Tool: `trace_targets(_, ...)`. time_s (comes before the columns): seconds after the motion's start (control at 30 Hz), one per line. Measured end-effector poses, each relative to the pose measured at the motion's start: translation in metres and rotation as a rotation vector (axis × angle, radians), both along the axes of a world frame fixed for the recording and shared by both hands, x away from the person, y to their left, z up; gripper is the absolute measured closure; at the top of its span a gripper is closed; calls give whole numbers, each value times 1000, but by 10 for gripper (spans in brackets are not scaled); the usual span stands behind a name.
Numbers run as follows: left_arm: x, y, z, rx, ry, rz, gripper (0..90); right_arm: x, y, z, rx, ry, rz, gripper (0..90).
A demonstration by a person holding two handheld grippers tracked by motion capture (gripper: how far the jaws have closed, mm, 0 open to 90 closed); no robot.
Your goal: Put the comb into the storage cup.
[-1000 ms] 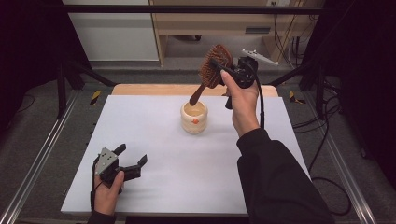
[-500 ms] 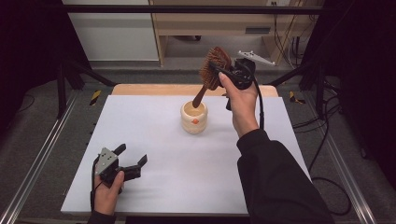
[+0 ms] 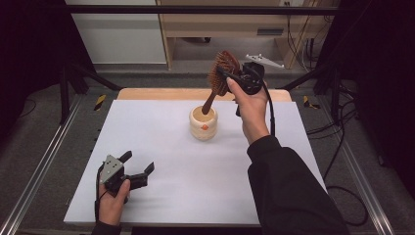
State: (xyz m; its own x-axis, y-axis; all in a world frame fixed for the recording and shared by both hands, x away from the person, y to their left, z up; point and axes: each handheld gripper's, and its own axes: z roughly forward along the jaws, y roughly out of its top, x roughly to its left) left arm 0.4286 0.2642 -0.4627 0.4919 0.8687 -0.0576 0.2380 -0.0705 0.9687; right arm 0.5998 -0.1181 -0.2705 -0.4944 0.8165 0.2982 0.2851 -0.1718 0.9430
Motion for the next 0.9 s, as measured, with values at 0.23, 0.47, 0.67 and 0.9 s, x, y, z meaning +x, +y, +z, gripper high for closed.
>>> trace_targets(0.23, 0, 0, 0, 1, 0, -2, 41, 1, 1, -1, -13, 3, -5, 508)
trace_targets(0.47, 0, -1, 0, 1, -2, -3, 41, 2, 4, -5, -10, 8, -7, 508)
trace_targets(0.67, 0, 0, 0, -1, -2, -3, 41, 3, 8, -10, -26, 14, -3, 508)
trace_targets(0.9, 0, 0, 0, -3, -2, -4, 41, 6, 8, -16, -28, 22, -7, 508)
